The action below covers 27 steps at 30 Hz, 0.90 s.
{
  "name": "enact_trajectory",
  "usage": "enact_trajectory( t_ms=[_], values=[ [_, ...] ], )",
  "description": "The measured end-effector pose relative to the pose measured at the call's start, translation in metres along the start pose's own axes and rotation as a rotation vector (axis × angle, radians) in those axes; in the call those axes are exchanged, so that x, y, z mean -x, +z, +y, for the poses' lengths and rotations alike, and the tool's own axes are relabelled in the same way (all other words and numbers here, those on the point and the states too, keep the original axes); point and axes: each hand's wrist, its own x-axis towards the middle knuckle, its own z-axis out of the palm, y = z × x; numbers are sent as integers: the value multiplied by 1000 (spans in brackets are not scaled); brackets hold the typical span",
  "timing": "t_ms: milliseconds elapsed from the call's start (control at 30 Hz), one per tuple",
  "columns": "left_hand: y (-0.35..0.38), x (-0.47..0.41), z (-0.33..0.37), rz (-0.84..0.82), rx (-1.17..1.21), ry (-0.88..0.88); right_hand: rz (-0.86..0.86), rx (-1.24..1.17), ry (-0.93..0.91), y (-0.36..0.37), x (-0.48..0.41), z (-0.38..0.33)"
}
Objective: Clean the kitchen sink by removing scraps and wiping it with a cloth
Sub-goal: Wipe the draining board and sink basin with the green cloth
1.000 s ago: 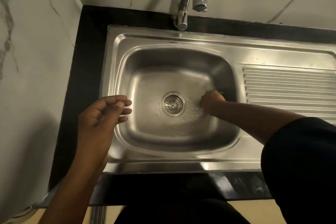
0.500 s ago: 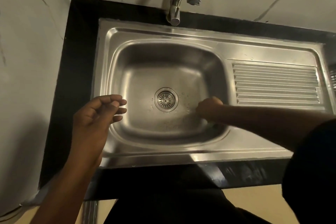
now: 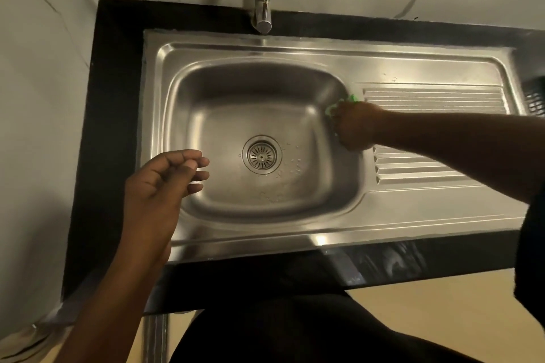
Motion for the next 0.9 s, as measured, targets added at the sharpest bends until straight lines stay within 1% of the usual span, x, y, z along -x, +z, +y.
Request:
enact_trajectory(
  t_ms=[67, 133, 167, 200, 267, 333, 433, 467, 533, 567, 600, 667, 733, 800, 833, 900],
  values=[
    [0, 1, 1, -3, -5, 3, -119, 222, -135, 5, 21, -26],
    [-3, 3, 4, 6, 2, 14, -310, 218, -198, 22, 38, -51],
    [-6, 3, 5, 12, 3, 18, -381, 137, -198, 29, 46, -64],
    [-9, 3, 5, 14, 2, 19, -451, -5, -176, 37, 47, -72],
    [-14, 4, 6, 12, 6, 20, -443, -246, -111, 46, 55, -91],
    [-18, 4, 6, 9, 12, 17, -443, -482, -86, 46, 61, -105],
    [-21, 3, 6, 12, 12, 15, -381, -874, 36, 41, 63, -124],
    [-21, 3, 6, 13, 12, 15, -397, -1000, 49, 35, 62, -136],
    [-18, 1, 7, 20, 14, 13, -401, -1204, -24, 19, 56, -172],
    [-15, 0, 8, 22, 12, 11, -391, -1290, -108, 6, 48, -195],
    [-13, 0, 9, 21, 9, 11, -364, -1317, -205, -8, 39, -219],
    [-9, 0, 12, 20, -1, 11, -273, -1223, -373, -35, 26, -261],
    [-8, -1, 14, 22, -13, 13, -170, -1154, -409, -46, 17, -280],
    [-6, -2, 16, 17, -20, 14, -144, -1105, -454, -37, 14, -270],
    [-6, -2, 17, 14, -19, 12, -158, -1038, -493, -28, 13, -260],
    [-4, -3, 16, 2, -30, 4, -244, -849, -532, -11, 5, -234]
  ],
)
